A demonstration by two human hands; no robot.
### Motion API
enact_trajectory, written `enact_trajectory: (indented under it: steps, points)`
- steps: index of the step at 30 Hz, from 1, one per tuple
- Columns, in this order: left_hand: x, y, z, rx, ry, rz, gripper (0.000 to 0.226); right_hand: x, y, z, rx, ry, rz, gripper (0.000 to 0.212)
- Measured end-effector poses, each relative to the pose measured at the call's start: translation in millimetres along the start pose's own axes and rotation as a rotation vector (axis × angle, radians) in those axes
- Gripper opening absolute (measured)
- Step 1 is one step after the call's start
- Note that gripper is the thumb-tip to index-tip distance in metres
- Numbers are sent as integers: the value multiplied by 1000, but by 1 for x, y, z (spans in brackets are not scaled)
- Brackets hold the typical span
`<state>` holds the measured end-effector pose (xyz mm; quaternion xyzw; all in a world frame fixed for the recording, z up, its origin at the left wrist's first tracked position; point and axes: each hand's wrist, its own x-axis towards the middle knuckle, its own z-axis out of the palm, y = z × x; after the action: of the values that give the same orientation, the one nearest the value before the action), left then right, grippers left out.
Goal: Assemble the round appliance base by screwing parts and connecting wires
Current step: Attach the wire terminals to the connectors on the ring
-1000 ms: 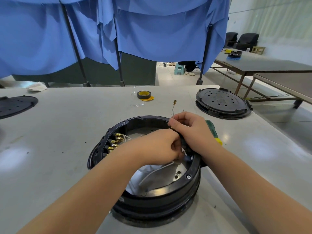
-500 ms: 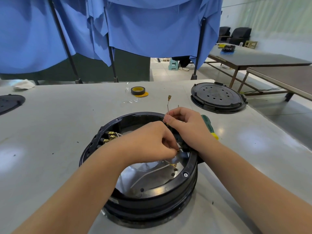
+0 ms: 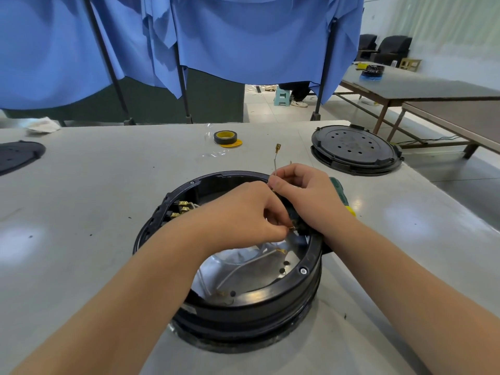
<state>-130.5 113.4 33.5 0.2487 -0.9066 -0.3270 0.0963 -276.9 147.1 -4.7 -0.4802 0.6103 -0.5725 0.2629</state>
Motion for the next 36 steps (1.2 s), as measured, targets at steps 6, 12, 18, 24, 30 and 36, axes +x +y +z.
enact_trajectory:
  steps: [6, 12, 18, 24, 30, 36]
  points:
    - [1, 0, 0, 13, -3, -1, 13, 0, 0, 0, 1, -2, 10, 4]
    - [1, 0, 1, 46, 8, 9, 12, -1, 0, 1, 9, -4, 11, 5]
    - [1, 1, 2, 85, 18, 28, 12, -1, -2, 1, 8, -9, 7, 5]
    - [3, 3, 3, 184, 10, 47, 14, -2, -3, 1, 12, -6, -3, 3]
    - [4, 3, 5, 225, 23, 49, 26, -1, -3, 2, 11, 0, -10, 6]
    - [5, 3, 7, 278, 58, 75, 21, 2, 0, 3, -2, 9, -13, 7]
